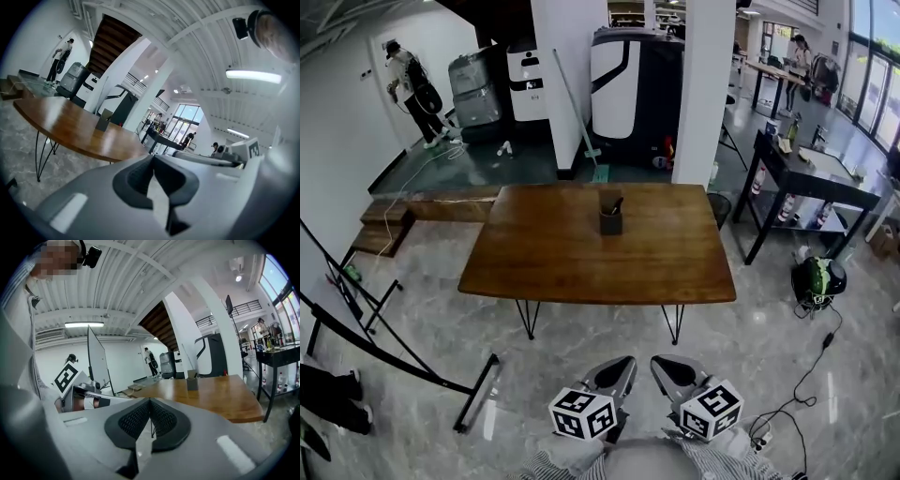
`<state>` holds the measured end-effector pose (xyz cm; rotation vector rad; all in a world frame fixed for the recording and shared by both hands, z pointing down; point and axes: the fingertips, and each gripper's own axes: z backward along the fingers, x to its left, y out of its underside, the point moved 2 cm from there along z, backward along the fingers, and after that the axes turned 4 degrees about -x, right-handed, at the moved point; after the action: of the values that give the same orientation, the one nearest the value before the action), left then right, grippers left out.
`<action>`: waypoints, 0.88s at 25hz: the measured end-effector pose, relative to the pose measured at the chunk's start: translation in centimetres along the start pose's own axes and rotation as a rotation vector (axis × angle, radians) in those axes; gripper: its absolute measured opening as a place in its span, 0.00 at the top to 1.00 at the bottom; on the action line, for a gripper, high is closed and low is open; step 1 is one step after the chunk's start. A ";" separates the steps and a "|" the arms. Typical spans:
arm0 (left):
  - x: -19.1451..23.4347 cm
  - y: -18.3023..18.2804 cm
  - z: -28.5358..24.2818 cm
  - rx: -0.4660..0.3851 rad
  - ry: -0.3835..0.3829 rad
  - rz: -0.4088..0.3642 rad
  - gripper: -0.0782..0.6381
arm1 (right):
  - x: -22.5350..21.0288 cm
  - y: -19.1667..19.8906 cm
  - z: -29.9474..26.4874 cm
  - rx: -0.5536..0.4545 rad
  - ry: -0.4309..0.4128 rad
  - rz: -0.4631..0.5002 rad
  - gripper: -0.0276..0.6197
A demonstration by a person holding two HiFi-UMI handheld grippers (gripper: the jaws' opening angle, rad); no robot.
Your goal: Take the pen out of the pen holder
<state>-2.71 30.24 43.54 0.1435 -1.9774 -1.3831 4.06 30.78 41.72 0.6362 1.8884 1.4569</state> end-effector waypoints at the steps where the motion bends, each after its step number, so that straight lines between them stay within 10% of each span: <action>1: 1.0 -1.1 -1.0 0.004 0.006 -0.007 0.88 | -0.8 -0.8 -1.5 -0.010 0.004 0.008 0.96; 22: 13.0 -8.4 -16.7 0.047 -0.002 0.048 0.88 | -14.2 -4.2 -16.8 0.055 0.010 -0.040 0.96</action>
<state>-4.81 7.69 45.49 0.1158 -2.0026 -1.3074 1.04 8.65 43.34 0.6151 1.9435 1.3895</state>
